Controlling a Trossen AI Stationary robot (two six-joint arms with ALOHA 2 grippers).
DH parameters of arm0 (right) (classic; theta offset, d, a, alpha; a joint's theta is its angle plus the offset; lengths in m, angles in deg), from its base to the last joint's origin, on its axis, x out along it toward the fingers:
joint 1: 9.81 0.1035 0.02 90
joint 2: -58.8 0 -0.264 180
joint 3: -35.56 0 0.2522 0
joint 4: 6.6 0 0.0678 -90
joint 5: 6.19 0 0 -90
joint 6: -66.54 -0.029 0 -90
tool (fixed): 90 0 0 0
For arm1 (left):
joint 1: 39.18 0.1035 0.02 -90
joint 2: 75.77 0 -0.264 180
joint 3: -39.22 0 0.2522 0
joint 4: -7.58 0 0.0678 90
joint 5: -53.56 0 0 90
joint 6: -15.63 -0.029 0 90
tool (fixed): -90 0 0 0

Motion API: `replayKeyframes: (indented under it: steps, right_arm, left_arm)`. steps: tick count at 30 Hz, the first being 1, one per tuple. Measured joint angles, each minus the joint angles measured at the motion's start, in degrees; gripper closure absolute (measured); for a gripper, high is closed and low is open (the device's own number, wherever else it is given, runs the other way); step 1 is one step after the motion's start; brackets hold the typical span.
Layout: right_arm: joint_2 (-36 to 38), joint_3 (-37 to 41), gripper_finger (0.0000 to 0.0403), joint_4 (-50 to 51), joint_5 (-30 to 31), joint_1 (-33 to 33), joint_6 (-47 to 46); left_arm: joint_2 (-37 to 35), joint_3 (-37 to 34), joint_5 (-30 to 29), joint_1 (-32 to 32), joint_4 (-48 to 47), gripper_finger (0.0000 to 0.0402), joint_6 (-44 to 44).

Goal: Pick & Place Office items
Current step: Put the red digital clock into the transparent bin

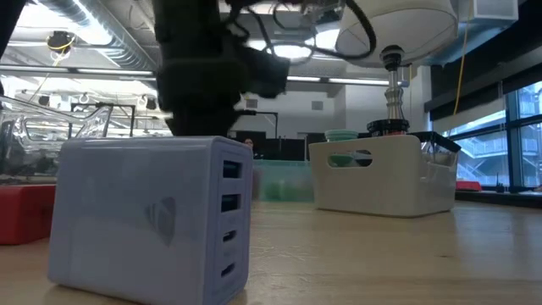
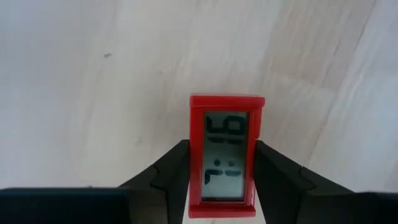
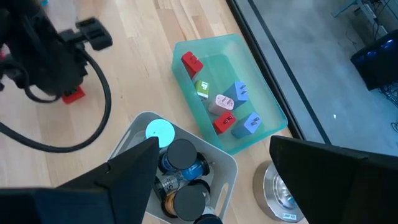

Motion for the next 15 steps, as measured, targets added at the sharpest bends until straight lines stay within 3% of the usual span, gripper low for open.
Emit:
replayKeyframes:
  steps: [7,15]
  right_arm:
    - [0.0,0.0,0.0092,0.0,0.0,0.0,0.0]
    - [0.0,0.0,0.0092,0.0,0.0,0.0,0.0]
  left_arm:
    - [-5.6,1.2,-3.7,-1.3,-6.4,0.0257,2.2]
    - [-18.5,1.2,-10.1,-7.5,-15.4,0.0257,13.2]
